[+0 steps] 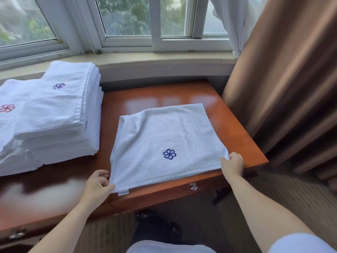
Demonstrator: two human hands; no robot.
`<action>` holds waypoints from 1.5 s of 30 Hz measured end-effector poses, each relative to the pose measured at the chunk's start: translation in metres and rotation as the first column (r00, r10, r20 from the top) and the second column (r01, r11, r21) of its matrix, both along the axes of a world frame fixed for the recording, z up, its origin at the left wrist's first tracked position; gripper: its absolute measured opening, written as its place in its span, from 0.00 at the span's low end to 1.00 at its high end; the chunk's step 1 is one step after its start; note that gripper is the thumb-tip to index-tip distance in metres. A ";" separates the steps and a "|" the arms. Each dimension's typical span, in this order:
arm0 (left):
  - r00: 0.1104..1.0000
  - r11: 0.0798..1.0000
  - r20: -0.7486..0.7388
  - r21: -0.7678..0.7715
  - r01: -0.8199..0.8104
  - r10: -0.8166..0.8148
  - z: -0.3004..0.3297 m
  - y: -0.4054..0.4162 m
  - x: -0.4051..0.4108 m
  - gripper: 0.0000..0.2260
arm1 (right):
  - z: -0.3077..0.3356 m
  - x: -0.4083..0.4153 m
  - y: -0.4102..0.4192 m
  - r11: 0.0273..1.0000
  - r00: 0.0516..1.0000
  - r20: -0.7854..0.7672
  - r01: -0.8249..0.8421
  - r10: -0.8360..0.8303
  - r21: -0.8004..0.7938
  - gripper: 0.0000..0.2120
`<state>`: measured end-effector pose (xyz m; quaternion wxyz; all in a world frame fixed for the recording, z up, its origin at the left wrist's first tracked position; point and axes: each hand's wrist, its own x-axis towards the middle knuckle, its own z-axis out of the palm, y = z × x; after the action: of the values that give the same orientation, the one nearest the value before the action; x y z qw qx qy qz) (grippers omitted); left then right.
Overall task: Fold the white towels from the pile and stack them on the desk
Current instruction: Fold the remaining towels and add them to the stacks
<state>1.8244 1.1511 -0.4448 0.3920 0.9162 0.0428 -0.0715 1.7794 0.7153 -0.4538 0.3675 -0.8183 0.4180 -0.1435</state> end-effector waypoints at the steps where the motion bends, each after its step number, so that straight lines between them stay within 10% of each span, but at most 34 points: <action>1: 0.999 0.996 0.001 0.081 0.038 -0.038 0.001 0.002 -0.002 0.15 | -0.001 -0.001 0.001 1.000 1.000 -0.023 0.005 -0.005 -0.018 0.11; 4: 0.998 0.977 0.026 0.207 0.045 -0.052 -0.002 -0.001 -0.006 0.10 | 0.000 0.000 0.006 0.997 0.993 -0.086 0.076 -0.078 -0.033 0.05; 9: 0.954 0.960 -0.164 -0.089 -0.267 0.250 0.003 -0.024 -0.001 0.21 | 0.010 0.006 0.002 0.942 0.967 -0.106 0.252 -0.233 0.224 0.21; 12: 0.923 0.939 -0.267 -0.128 -0.319 0.277 0.005 -0.033 0.005 0.05 | 0.012 0.006 -0.005 0.909 0.972 -0.089 0.235 -0.217 0.343 0.12; 15: 0.883 0.892 -0.320 -0.185 -0.413 0.343 0.003 -0.036 0.010 0.10 | 0.012 0.005 -0.008 0.896 0.980 -0.033 0.194 -0.198 0.400 0.04; 20: 0.764 0.722 -0.455 -0.311 -0.618 0.458 0.008 -0.038 0.008 0.06 | 0.010 0.002 -0.008 0.915 0.947 0.127 0.243 -0.296 0.322 0.10; 26: 0.745 0.871 -0.629 -0.217 -0.441 0.221 0.016 -0.031 0.003 0.21 | 0.011 -0.003 -0.006 0.941 0.950 -0.033 0.312 -0.310 0.135 0.13; 31: 0.878 0.942 -0.421 -0.131 -0.308 0.229 0.014 -0.043 0.018 0.27 | 0.009 0.002 0.029 0.962 0.992 -0.122 0.009 -0.044 -0.273 0.23; 35: 0.952 0.976 -0.218 0.019 -0.215 0.214 0.007 -0.057 0.039 0.26 | 0.005 0.022 0.048 0.945 0.960 -0.154 -0.260 0.232 -0.198 0.22; 45: 0.973 0.967 -0.083 0.153 -0.202 0.216 0.004 -0.076 0.098 0.19 | 0.005 0.073 0.068 0.923 0.928 -0.223 -0.339 0.298 -0.181 0.17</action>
<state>1.9223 1.0754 -0.4407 0.3278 0.9277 0.1636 -0.0715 1.8522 0.7835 -0.4491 0.2527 -0.9206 0.2940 -0.0469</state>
